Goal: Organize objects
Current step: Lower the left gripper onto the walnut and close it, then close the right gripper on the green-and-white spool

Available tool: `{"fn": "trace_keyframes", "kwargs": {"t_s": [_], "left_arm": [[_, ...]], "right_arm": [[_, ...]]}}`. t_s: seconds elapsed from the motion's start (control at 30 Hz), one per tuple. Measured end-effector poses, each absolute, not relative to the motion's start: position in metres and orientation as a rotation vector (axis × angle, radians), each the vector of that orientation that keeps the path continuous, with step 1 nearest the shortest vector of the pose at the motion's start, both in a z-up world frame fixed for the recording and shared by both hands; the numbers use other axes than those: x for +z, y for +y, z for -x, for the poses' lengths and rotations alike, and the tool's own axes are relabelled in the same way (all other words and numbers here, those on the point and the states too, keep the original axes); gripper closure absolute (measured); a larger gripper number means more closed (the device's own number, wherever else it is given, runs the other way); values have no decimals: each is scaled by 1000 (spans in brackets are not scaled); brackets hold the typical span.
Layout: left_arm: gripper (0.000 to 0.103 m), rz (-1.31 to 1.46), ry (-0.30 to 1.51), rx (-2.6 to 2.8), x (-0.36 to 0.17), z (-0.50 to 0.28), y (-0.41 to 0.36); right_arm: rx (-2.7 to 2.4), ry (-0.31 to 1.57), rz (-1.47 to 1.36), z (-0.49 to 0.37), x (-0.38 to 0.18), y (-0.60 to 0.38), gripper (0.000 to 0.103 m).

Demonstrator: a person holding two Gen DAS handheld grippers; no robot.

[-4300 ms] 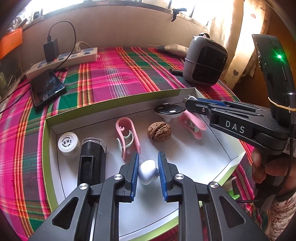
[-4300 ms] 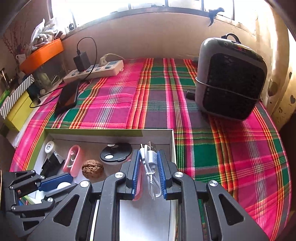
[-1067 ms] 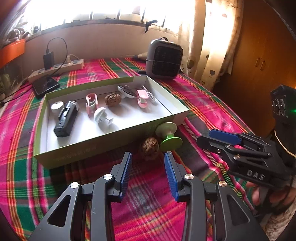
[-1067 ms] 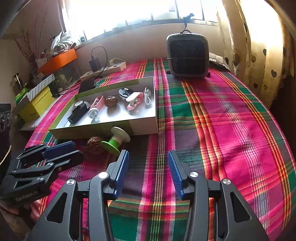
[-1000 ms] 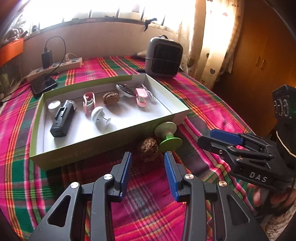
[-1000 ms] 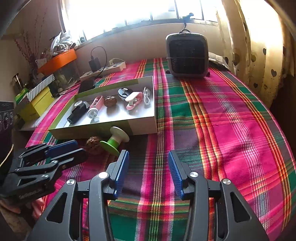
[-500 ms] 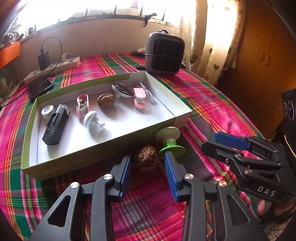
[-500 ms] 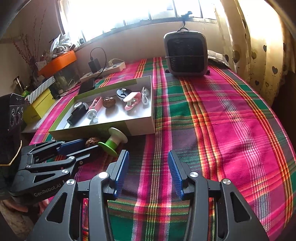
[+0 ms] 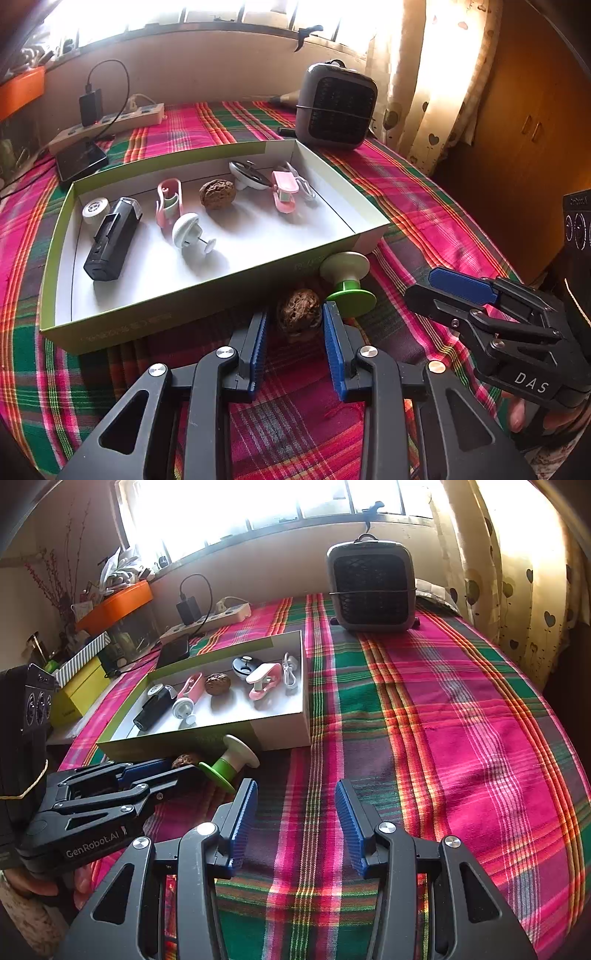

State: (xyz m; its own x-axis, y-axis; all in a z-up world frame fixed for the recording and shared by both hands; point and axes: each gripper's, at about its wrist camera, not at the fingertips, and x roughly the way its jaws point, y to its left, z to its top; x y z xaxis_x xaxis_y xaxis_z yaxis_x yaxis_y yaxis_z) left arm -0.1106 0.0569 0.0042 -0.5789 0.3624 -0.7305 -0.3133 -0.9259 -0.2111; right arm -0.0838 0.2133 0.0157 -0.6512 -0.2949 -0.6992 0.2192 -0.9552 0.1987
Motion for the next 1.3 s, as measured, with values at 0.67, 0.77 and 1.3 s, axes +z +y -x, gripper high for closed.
{"fn": "trace_keyframes", "kwargs": {"t_s": [0.67, 0.77, 1.3], "left_arm": [[76, 1190, -100, 2577, 3, 88, 9], [76, 1196, -104, 2574, 2, 90, 8], [75, 1240, -90, 2552, 0, 103, 11]], "right_arm": [[-2552, -209, -1158, 105, 15, 167, 58], [-2567, -204, -1170, 110, 14, 164, 58], [-2612, -94, -1252, 118, 5, 154, 58]]}}
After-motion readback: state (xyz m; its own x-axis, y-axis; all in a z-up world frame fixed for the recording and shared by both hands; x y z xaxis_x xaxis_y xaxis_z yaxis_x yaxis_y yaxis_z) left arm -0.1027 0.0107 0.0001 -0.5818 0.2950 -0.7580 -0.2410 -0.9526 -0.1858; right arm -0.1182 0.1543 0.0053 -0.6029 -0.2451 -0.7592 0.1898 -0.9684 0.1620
